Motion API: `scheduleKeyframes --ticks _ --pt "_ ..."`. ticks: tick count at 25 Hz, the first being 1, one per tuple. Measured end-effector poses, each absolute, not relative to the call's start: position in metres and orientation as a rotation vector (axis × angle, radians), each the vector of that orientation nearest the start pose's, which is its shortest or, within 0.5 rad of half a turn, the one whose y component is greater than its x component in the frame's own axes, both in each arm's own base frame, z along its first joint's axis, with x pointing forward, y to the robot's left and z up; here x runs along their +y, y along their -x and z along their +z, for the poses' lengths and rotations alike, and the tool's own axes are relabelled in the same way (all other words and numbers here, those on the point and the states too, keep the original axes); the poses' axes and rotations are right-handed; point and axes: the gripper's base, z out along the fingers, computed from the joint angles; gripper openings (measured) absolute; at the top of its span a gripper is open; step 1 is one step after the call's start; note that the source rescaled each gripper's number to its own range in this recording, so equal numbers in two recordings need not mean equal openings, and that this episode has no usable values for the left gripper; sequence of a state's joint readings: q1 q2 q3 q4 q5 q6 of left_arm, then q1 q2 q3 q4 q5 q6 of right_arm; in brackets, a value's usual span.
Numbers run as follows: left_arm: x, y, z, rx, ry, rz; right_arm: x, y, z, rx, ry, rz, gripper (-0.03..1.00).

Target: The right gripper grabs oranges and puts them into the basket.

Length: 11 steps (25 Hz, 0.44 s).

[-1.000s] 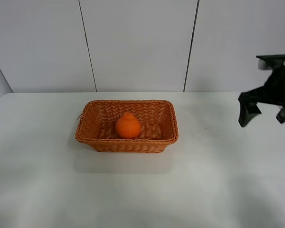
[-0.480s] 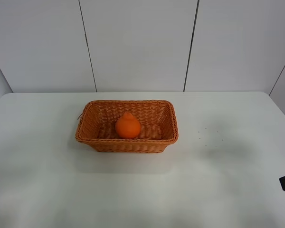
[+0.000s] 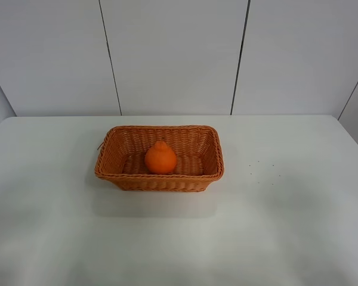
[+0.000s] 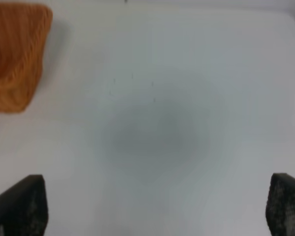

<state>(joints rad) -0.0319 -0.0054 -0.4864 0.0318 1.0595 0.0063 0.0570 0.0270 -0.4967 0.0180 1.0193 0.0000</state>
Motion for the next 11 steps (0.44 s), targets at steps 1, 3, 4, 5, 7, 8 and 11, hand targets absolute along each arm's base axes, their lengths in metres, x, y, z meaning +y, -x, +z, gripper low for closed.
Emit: scheduleKeyframes --ticks 1,3,4,5,7,8,11 --pt "0.0027 0.004 0.2736 2.051 -0.038 0.022 0.0012 0.0015 0.2797 2.016 0.058 0.057 0.98" --pt "0.0027 0.004 0.2736 2.051 -0.038 0.022 0.0011 0.0034 0.2797 2.004 0.05 0.061 0.98" --pt "0.0027 0.004 0.2736 2.051 -0.038 0.022 0.001 0.0034 0.2797 2.004 0.05 0.06 0.98" --pt "0.0027 0.004 0.2736 2.051 -0.038 0.022 0.001 0.0034 0.2797 2.004 0.05 0.06 0.98" --pt "0.0027 0.004 0.2736 2.051 -0.038 0.022 0.0009 0.0036 0.2797 2.002 0.05 0.059 0.98" --pt "0.0027 0.004 0.2736 2.051 -0.038 0.022 0.0009 0.0036 0.2797 2.002 0.05 0.059 0.98" --pt "0.0027 0.004 0.2736 2.051 -0.038 0.022 0.0009 0.0036 0.2797 2.002 0.05 0.059 0.98"
